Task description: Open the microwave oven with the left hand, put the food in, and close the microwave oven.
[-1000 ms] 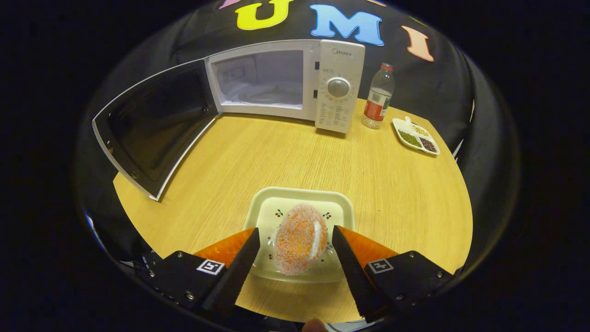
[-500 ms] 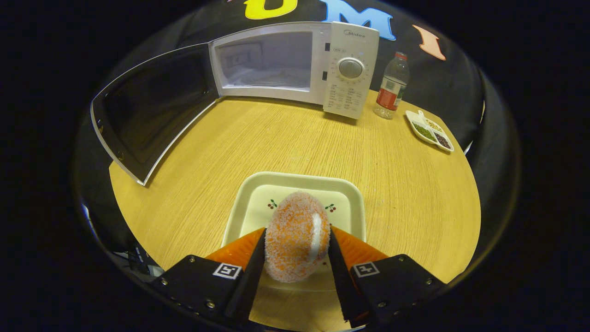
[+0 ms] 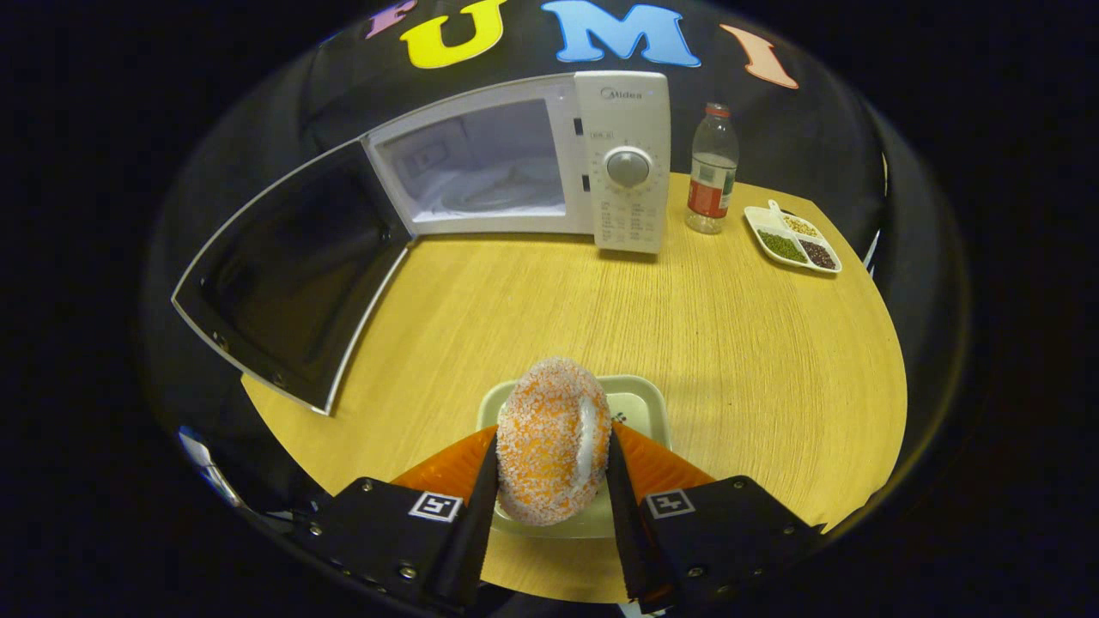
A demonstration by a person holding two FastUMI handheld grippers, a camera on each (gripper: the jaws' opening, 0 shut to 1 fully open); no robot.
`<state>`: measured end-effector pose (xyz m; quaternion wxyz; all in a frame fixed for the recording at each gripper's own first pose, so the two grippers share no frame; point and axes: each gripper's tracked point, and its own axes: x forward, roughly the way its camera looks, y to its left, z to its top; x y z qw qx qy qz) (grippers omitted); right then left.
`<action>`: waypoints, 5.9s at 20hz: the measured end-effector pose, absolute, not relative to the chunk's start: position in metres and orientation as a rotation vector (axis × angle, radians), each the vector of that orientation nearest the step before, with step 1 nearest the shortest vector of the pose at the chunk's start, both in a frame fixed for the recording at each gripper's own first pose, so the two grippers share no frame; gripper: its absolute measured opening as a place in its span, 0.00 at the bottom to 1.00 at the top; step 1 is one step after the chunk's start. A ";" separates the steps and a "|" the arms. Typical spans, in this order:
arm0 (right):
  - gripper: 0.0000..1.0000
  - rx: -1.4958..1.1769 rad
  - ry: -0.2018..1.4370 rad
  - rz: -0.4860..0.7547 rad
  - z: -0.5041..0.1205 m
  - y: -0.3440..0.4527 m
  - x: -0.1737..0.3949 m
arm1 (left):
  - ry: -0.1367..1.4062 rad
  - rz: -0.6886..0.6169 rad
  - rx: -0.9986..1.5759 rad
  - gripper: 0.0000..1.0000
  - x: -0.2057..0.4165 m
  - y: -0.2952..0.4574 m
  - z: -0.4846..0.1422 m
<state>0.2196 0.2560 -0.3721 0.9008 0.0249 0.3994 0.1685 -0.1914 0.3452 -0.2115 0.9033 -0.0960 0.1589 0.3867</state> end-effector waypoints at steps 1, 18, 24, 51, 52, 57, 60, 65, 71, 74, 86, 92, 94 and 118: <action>0.63 0.087 0.809 0.348 -0.359 0.265 0.219 | 0.316 0.786 -0.192 0.94 -0.196 0.348 -0.211; 0.63 0.356 0.704 0.355 -0.326 0.418 0.350 | 0.356 0.946 -0.255 0.97 -0.213 0.396 -0.202; 0.67 0.422 0.656 0.293 -0.348 0.448 0.419 | 0.470 0.990 -0.265 0.94 -0.194 0.391 -0.217; 0.98 0.300 0.539 0.246 -0.343 0.441 0.475 | 0.471 0.985 -0.299 0.94 -0.174 0.402 -0.234; 0.98 0.261 0.538 0.268 -0.338 0.437 0.463 | 0.461 0.960 -0.290 0.97 -0.165 0.411 -0.233; 0.99 0.140 0.527 0.350 -0.291 0.412 0.393 | 0.401 0.788 -0.256 0.97 -0.103 0.468 -0.235; 0.98 0.145 0.501 0.388 -0.255 0.401 0.344 | 0.391 0.715 -0.191 0.94 -0.070 0.504 -0.247; 0.98 0.059 0.517 0.495 -0.230 0.386 0.258 | 0.430 0.526 -0.198 0.94 -0.001 0.521 -0.290; 0.98 0.066 0.514 0.513 -0.197 0.350 0.194 | 0.470 0.384 -0.091 0.97 0.061 0.508 -0.319; 0.98 0.072 0.511 0.521 -0.180 0.328 0.178 | 0.499 0.370 -0.038 0.94 0.075 0.496 -0.334; 0.98 0.024 0.300 0.497 -0.094 0.191 0.115 | 0.530 0.219 0.094 0.96 0.184 0.355 -0.338; 0.99 0.166 0.276 0.271 -0.078 0.156 0.131 | 0.489 0.024 0.153 0.94 0.279 0.306 -0.336; 0.98 0.204 0.286 0.214 -0.080 0.154 0.133 | 0.487 -0.013 0.164 0.94 0.305 0.302 -0.342; 0.99 0.139 0.262 0.063 -0.054 0.133 0.109 | 0.713 0.039 -0.184 1.00 0.438 0.276 -0.379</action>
